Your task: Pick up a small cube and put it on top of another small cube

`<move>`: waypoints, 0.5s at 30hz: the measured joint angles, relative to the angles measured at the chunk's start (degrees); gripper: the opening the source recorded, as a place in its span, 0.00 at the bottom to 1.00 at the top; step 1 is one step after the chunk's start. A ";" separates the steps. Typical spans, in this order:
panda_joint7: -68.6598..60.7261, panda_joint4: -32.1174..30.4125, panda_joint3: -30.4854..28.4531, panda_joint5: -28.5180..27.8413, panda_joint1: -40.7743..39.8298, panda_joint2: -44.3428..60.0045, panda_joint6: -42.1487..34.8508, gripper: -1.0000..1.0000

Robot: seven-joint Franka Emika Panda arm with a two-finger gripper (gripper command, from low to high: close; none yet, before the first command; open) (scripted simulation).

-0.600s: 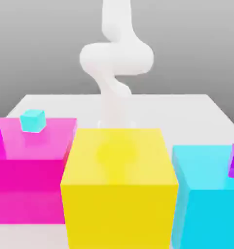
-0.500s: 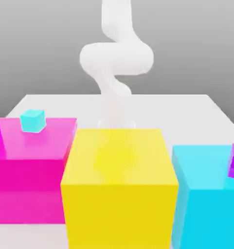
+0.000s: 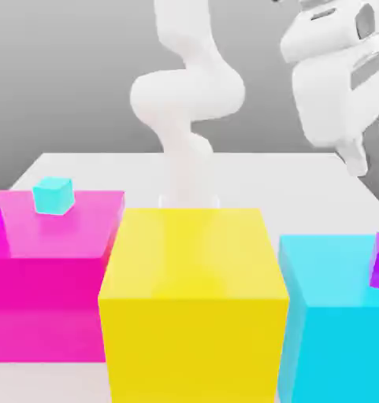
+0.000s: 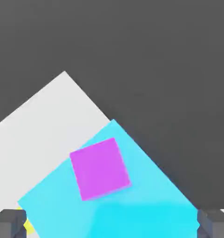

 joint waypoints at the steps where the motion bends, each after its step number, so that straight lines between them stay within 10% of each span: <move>1: -2.99 -0.16 1.26 2.46 1.49 1.84 -0.61 0.50; 15: 7.61 -15.44 15.00 12.62 23.42 19.69 -4.96 0.50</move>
